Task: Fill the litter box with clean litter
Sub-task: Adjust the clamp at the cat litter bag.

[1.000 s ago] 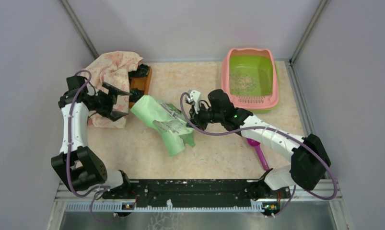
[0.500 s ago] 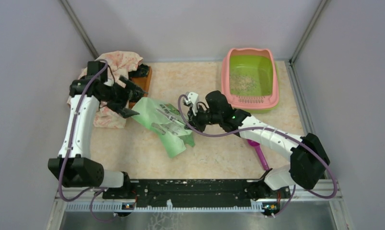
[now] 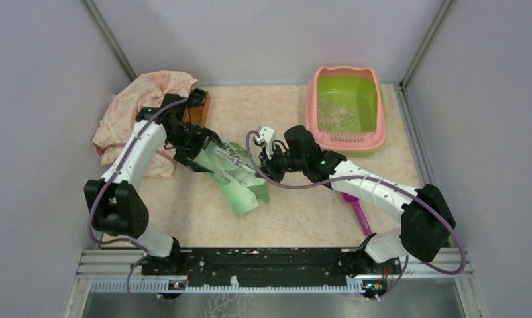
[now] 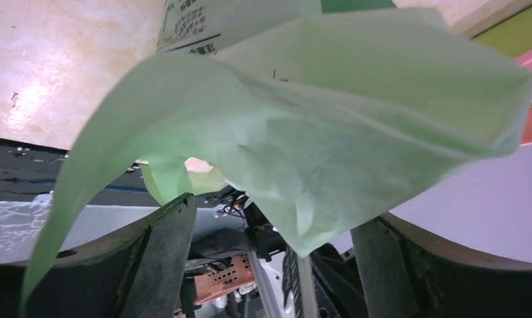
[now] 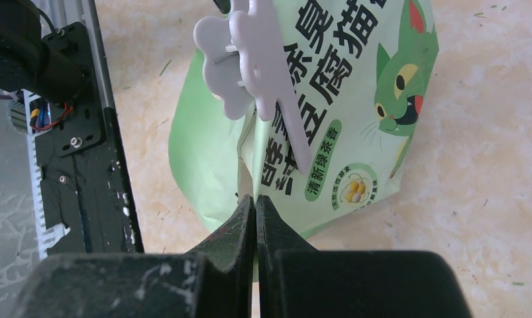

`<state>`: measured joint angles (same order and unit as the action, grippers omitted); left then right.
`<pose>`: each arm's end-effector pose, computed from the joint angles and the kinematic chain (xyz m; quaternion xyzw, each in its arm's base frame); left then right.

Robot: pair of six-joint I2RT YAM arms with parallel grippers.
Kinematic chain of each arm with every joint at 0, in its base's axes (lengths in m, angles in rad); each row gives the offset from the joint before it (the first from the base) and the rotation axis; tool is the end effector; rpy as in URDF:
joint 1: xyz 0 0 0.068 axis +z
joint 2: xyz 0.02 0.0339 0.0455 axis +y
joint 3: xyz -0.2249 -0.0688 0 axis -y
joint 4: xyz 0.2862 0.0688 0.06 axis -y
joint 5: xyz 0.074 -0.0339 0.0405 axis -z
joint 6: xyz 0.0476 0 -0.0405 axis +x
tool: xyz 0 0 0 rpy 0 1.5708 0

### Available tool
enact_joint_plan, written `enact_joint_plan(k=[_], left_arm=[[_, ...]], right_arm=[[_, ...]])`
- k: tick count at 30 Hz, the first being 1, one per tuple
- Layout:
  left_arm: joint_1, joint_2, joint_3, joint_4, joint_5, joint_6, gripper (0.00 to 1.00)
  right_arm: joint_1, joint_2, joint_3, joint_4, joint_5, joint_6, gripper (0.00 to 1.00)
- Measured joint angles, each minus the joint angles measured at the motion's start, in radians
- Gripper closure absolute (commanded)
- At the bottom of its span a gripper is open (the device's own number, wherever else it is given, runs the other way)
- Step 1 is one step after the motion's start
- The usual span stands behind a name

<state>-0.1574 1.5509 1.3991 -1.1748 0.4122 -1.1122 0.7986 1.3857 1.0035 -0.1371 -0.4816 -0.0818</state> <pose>0.3288 -0.0715 0.2403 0.4243 -0.8744 0.2342 0.0245 0.2405 0.2786 0.2258 -0.4662 0.7089 0.3641 0.3841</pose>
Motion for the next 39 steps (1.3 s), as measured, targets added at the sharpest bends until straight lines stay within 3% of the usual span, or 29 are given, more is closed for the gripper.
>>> enact_joint_plan(k=[12, 15, 17, 18, 24, 27, 31, 39], left_arm=[[0.000, 0.081, 0.035, 0.049, 0.036, -0.021, 0.60], [0.000, 0.100, 0.035, 0.063, 0.051, -0.020, 0.77], [0.000, 0.108, 0.035, 0.069, 0.055, -0.019, 0.97], [0.000, 0.109, 0.035, 0.072, 0.057, -0.015, 1.00], [0.000, 0.158, 0.098, 0.036, 0.060, 0.011, 1.00], [-0.008, 0.206, 0.178, -0.022, 0.048, 0.042, 1.00], [-0.010, 0.220, 0.224, -0.068, 0.024, 0.074, 1.00], [-0.002, 0.216, 0.224, -0.116, 0.006, 0.116, 1.00]], right_arm=[[0.000, 0.000, -0.008, 0.027, 0.010, 0.000, 1.00], [0.000, 0.000, -0.009, 0.033, 0.011, 0.000, 1.00], [0.000, 0.000, -0.009, 0.038, 0.012, 0.000, 1.00], [0.000, 0.000, -0.009, 0.039, 0.012, 0.000, 1.00], [0.003, -0.003, -0.008, 0.036, 0.026, -0.004, 1.00], [0.003, -0.003, 0.007, 0.014, 0.039, -0.010, 0.76], [0.016, -0.018, 0.034, -0.051, 0.068, -0.028, 0.63], [0.104, -0.057, 0.075, -0.091, 0.211, -0.089, 0.60]])
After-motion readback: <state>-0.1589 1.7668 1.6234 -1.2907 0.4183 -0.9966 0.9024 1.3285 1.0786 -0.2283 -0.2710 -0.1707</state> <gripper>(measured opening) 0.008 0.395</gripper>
